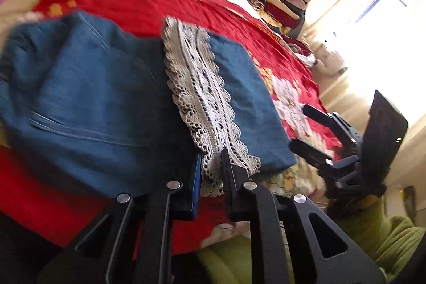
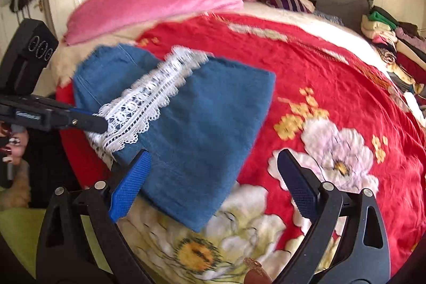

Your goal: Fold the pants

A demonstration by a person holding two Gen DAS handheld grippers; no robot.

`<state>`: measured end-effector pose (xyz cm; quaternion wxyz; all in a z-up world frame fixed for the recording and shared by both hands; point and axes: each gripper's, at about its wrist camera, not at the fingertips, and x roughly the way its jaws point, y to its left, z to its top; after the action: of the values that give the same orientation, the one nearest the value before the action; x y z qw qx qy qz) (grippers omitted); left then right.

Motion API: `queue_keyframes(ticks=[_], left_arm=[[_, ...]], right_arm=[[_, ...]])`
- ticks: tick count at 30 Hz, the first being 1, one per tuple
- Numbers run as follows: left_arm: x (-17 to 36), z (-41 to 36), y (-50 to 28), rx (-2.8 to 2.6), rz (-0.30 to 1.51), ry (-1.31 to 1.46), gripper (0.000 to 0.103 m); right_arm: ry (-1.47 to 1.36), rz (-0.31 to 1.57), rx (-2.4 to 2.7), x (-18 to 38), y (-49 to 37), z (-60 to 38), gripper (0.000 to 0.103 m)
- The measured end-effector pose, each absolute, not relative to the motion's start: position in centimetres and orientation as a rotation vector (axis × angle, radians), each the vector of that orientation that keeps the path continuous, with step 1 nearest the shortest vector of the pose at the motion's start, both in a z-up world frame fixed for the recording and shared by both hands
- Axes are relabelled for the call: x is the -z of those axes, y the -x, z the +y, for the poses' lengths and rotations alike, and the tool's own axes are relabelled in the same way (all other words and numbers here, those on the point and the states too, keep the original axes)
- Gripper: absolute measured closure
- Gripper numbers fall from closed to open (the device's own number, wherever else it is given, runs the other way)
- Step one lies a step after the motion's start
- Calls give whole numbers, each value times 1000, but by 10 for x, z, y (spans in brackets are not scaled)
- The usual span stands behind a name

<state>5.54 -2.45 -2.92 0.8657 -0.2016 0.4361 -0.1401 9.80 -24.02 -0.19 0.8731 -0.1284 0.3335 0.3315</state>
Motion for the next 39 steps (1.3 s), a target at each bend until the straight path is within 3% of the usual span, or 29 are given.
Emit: queue_keyframes(ticks=[4, 5, 7, 10, 21, 29, 32, 38, 39], left_arm=[[40, -23, -63, 285, 969, 410, 85], [47, -24, -66, 283, 991, 410, 78], [54, -24, -69, 279, 1007, 415, 74], [54, -19, -66, 277, 997, 417, 64], [45, -17, -55, 277, 957, 390, 58], [23, -5, -43, 249, 890, 357, 47], [16, 0, -41, 223, 871, 353, 34], [3, 11, -35, 173, 835, 351, 32], [1, 13, -34, 161, 830, 351, 17]], right_arm=[[320, 717, -728, 11, -95, -221, 13], [335, 728, -729, 15, -95, -218, 13], [353, 767, -747, 26, -98, -214, 26], [364, 864, -722, 47, -105, -217, 29], [287, 853, -726, 36, -101, -232, 29], [229, 791, -688, 14, -106, -243, 18], [219, 772, -665, 7, -108, -247, 14], [207, 741, -634, -2, -109, -252, 9], [207, 737, -632, -3, -109, -252, 9]])
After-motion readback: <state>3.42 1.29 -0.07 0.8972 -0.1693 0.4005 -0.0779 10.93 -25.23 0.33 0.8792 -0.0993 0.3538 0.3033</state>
